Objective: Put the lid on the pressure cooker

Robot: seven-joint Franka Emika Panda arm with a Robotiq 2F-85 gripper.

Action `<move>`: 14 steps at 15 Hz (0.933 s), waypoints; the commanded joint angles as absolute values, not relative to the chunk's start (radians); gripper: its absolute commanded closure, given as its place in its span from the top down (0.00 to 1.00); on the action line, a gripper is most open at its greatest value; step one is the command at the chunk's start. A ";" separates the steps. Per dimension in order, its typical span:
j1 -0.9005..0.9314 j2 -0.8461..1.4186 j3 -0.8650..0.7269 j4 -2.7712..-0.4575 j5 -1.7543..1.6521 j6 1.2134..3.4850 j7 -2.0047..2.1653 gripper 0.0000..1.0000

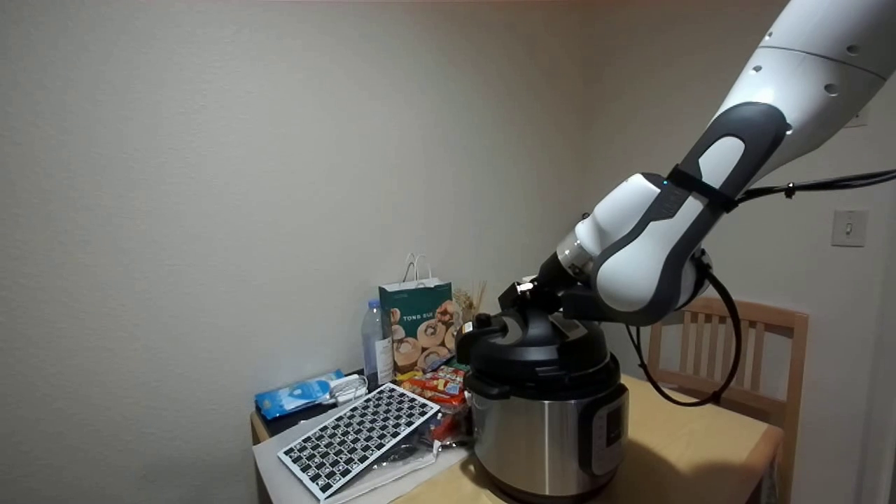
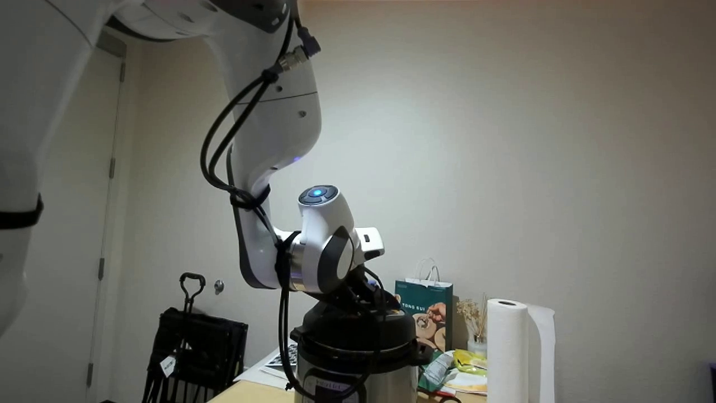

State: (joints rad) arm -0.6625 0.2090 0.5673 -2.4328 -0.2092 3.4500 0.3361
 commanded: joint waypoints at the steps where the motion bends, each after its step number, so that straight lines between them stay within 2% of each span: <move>1: -0.673 0.101 0.561 -2.497 -0.180 3.453 0.351 0.03; 7: -0.780 0.096 0.632 -2.525 -0.240 3.467 0.500 0.03; 11: -0.895 0.189 0.704 -2.503 -0.331 3.456 0.607 0.03; 12: -0.918 0.196 0.720 -2.500 -0.359 3.456 0.612 0.37; 14: -0.950 0.183 0.740 -2.485 -0.395 3.456 0.602 0.42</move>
